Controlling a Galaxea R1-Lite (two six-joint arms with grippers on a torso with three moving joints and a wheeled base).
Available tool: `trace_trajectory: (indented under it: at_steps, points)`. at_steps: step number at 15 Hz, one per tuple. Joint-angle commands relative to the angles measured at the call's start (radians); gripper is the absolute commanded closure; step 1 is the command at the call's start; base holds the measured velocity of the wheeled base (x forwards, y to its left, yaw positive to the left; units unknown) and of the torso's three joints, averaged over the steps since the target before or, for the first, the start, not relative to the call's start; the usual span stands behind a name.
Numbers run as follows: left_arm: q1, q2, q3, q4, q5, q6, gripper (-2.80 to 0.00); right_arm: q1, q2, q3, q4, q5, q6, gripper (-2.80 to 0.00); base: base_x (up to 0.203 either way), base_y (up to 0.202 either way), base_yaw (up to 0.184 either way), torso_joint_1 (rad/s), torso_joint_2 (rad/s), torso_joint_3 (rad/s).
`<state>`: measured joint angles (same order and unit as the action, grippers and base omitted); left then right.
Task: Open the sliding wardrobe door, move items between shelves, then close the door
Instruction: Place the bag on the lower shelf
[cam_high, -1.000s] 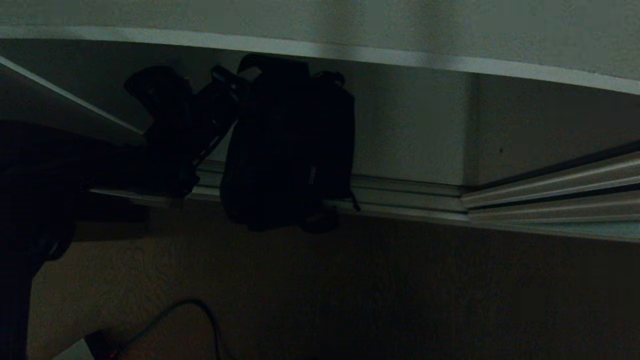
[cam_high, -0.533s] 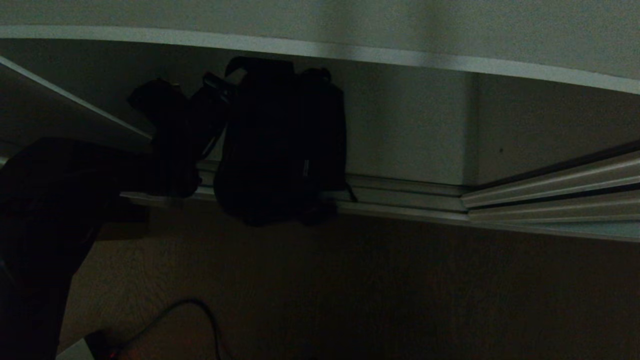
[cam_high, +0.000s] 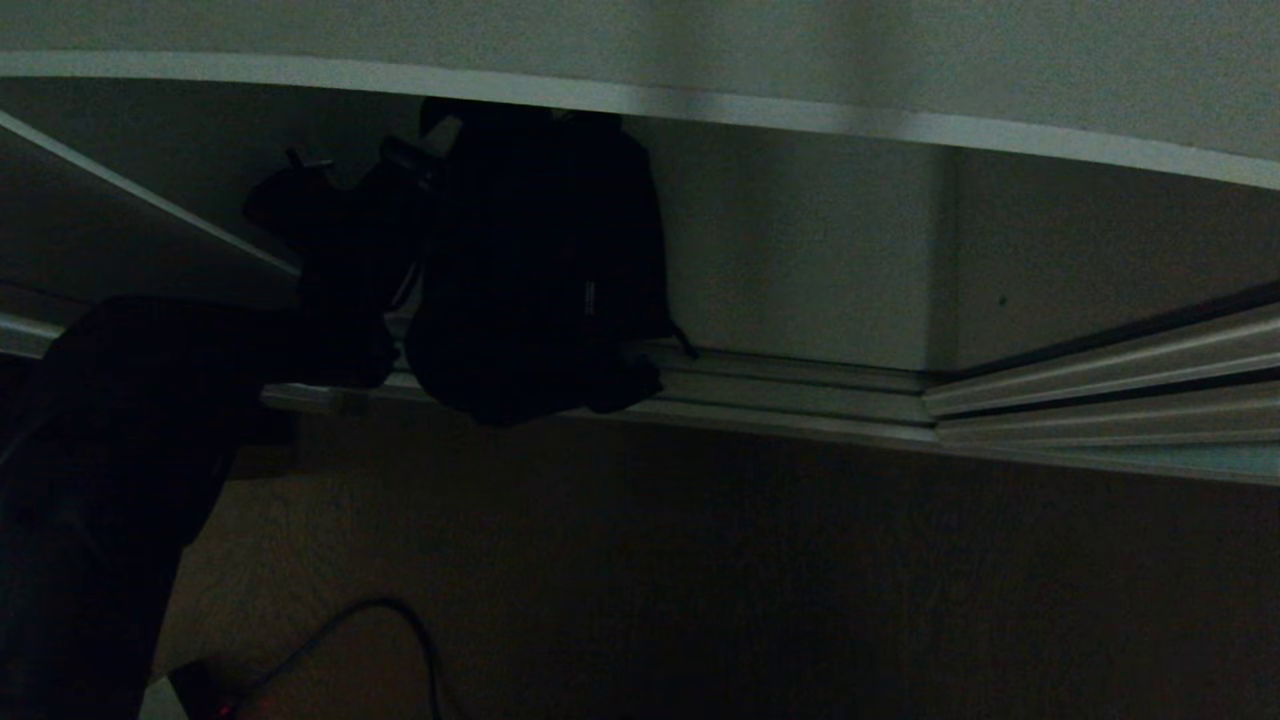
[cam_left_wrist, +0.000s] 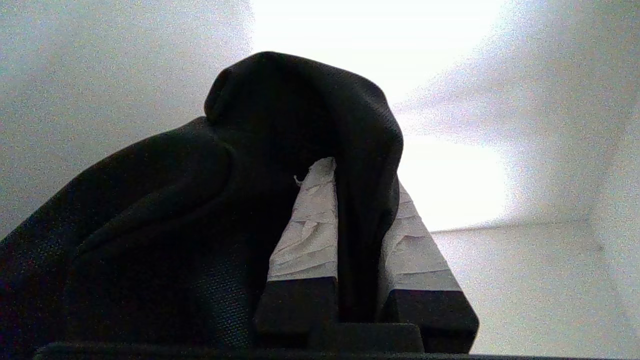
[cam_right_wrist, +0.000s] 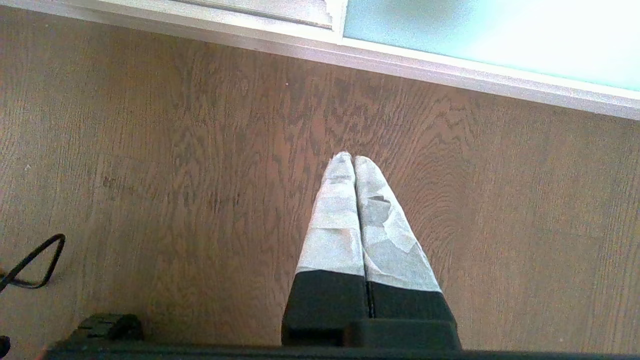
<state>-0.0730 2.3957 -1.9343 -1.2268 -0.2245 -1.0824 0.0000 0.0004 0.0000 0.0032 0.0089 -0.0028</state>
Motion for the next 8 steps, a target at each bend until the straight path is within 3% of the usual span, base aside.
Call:
trace_trajectory:
  at_steps: [1, 3, 8]
  points:
    - [-0.006, 0.028, -0.002, -0.001, -0.008, 0.015, 0.0, 0.0, 0.0, 0.0, 0.0, 0.0, 0.0, 0.0, 0.0, 0.0, 0.0, 0.0, 0.0, 0.0]
    - [-0.01, 0.032, 0.004, 0.061, -0.047, 0.066, 0.0, 0.0, 0.0, 0.0, 0.0, 0.0, 0.0, 0.0, 0.0, 0.0, 0.0, 0.0, 0.0, 0.0]
    - [-0.029, 0.037, 0.007, 0.141, -0.136, 0.061, 0.0, 0.0, 0.0, 0.0, 0.0, 0.0, 0.0, 0.0, 0.0, 0.0, 0.0, 0.0, 0.0, 0.0]
